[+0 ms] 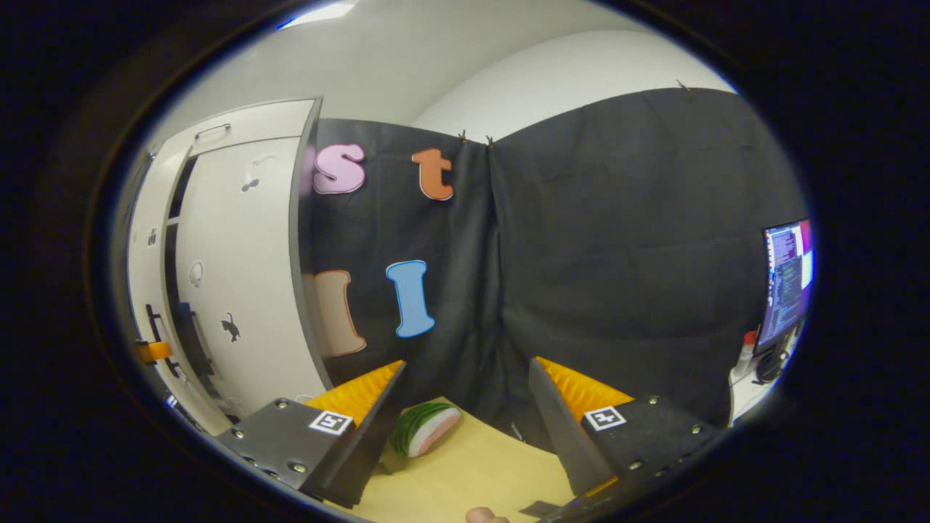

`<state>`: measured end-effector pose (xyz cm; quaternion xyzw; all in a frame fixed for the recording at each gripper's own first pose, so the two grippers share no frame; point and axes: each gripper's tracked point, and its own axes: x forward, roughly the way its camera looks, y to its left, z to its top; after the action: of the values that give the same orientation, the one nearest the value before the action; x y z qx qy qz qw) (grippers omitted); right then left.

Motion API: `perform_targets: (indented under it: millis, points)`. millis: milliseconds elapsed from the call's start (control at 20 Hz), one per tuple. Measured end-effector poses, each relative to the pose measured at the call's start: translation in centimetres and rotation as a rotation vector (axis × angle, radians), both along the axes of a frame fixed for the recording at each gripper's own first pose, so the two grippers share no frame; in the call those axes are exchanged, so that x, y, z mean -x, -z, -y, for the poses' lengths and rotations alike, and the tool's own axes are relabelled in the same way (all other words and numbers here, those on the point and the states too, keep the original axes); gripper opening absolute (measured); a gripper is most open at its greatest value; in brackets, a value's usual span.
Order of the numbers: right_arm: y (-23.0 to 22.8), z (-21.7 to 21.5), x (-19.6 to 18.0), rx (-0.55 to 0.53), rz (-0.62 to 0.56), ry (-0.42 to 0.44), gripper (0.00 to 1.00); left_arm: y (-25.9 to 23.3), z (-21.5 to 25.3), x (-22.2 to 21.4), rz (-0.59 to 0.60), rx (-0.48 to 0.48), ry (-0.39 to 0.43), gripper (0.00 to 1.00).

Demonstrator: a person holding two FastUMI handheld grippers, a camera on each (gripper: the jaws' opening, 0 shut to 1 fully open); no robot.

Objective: Grasp the bottle in the cabinet with the left hand and place it on the coaster, then close the right door with the right hand and the left door with the left hand.

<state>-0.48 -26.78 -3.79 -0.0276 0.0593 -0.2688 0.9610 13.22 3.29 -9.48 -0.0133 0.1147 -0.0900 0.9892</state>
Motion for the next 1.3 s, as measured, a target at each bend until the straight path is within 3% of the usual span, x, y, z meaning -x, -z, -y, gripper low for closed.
perform_targets:
  millis: [1300]
  points:
    - [1.6,0.1,-2.1,0.004,-0.039,-0.004,1.00,0.7,-0.2,-2.8,-0.023,0.013,0.002,0.92]
